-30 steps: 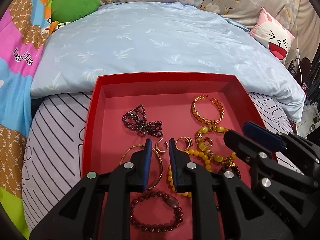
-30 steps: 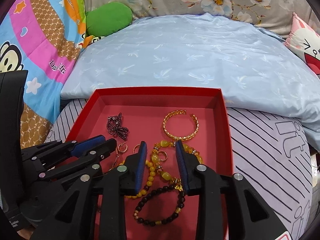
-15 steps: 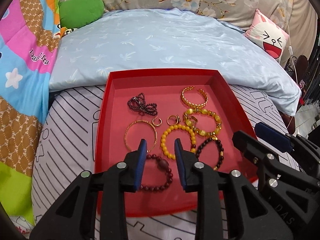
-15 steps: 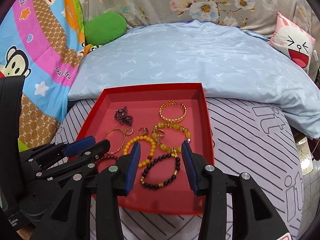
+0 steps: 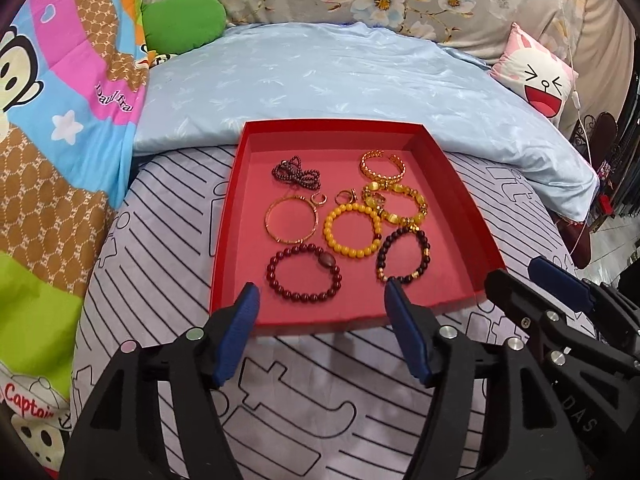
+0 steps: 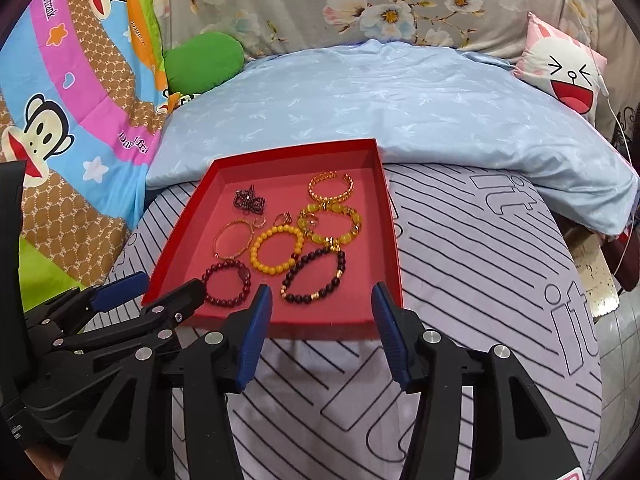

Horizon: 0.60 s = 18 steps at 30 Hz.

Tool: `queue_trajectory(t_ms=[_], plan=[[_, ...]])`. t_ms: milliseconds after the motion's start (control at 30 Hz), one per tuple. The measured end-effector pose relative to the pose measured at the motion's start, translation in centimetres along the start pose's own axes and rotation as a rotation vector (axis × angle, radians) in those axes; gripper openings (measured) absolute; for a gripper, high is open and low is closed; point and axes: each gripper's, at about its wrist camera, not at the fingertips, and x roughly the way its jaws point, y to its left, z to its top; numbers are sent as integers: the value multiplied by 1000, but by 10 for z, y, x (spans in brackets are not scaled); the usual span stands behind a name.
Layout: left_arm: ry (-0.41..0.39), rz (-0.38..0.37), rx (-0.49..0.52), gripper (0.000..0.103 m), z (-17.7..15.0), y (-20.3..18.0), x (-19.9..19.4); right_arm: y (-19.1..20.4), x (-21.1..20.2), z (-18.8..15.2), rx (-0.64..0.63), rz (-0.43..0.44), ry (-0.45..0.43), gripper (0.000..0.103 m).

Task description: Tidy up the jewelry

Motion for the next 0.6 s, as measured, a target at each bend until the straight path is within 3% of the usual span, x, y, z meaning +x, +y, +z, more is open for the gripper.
queue_trajectory(t_ms=[267,600], plan=[[4,22,-10,71,-20,1,-12,0,-15,-18,-10,-39,-20,62],[14,52,-7,74,-38,1,-16,1,-21,-35,-26,-62,-10,65]])
